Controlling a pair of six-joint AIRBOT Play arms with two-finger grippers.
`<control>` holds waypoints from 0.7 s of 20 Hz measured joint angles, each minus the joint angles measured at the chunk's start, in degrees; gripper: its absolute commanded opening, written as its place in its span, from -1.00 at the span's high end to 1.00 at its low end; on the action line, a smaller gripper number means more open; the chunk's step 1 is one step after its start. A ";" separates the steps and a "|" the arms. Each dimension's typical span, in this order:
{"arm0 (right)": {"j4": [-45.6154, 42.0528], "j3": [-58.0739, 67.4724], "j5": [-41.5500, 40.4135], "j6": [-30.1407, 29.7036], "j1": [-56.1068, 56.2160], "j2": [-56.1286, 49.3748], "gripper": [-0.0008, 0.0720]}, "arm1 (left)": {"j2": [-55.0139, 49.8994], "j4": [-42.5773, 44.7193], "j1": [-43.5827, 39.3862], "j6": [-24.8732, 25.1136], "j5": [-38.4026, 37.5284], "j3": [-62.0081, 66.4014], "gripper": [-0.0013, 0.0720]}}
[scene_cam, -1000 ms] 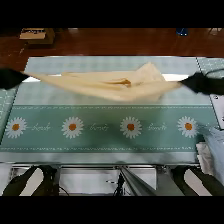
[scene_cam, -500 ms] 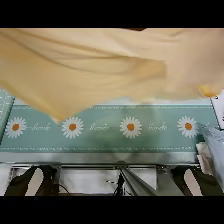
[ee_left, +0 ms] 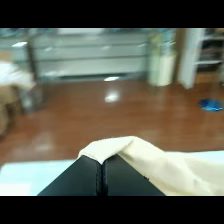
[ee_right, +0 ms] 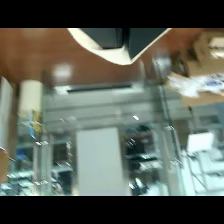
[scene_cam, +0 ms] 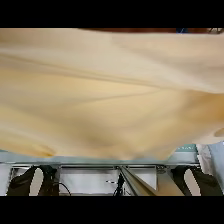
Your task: Fold the shirts.
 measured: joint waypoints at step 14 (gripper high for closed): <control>-12.98 2.51 31.26 -3.82 0.07 -3.65 0.91 | 2.19 9.90 0.00 -1.11 -17.81 -0.57 0.92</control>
